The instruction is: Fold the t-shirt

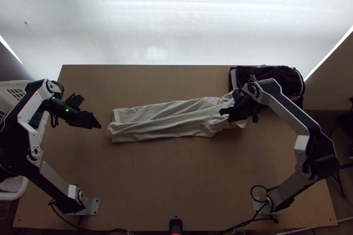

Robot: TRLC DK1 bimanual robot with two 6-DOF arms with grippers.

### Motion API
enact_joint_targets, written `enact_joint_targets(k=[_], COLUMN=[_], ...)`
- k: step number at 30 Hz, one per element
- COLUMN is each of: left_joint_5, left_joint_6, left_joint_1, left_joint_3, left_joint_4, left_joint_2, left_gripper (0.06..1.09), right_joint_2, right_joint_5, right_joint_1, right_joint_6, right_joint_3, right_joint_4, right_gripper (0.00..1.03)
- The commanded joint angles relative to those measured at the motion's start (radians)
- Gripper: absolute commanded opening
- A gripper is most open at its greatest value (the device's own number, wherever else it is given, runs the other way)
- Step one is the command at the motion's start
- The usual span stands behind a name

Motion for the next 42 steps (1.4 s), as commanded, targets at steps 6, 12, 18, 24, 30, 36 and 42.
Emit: enact_joint_targets(k=[6,12,18,24,30,36,42], left_joint_5=[0.003,0.002,0.002,0.002,0.002,0.0,0.0], left_joint_6=[-0.014,-0.014,-0.009,-0.008,-0.008,-0.008,-0.001], left_joint_1=[-0.023,-0.007,0.006,0.009,0.012,0.01,0.019], left_joint_3=[0.022,0.022,0.02,0.025,0.023,0.028,0.027], left_joint_4=[0.0,0.0,-0.001,-0.001,-0.003,-0.003,-0.003], left_joint_2=[0.0,-0.004,-0.009,-0.01,-0.01,-0.01,-0.01], left_gripper=[1.04,1.04,1.04,1.04,1.04,1.04,1.04], right_joint_2=[-0.053,0.051,0.218,0.43,0.6,0.602,0.376], right_joint_5=[0.05,0.104,0.13,0.156,0.181,0.219,0.231], right_joint_1=[0.124,0.16,0.17,0.162,0.15,0.14,0.084], right_joint_6=[-0.005,-0.014,-0.043,-0.078,-0.1,-0.074,-0.058], right_joint_3=[0.168,0.326,0.498,0.694,0.832,0.821,0.731], right_joint_4=[-0.034,-0.035,-0.054,-0.09,-0.113,-0.161,-0.279], right_gripper=[0.03,0.03,0.03,0.03,0.03,0.58,0.76])
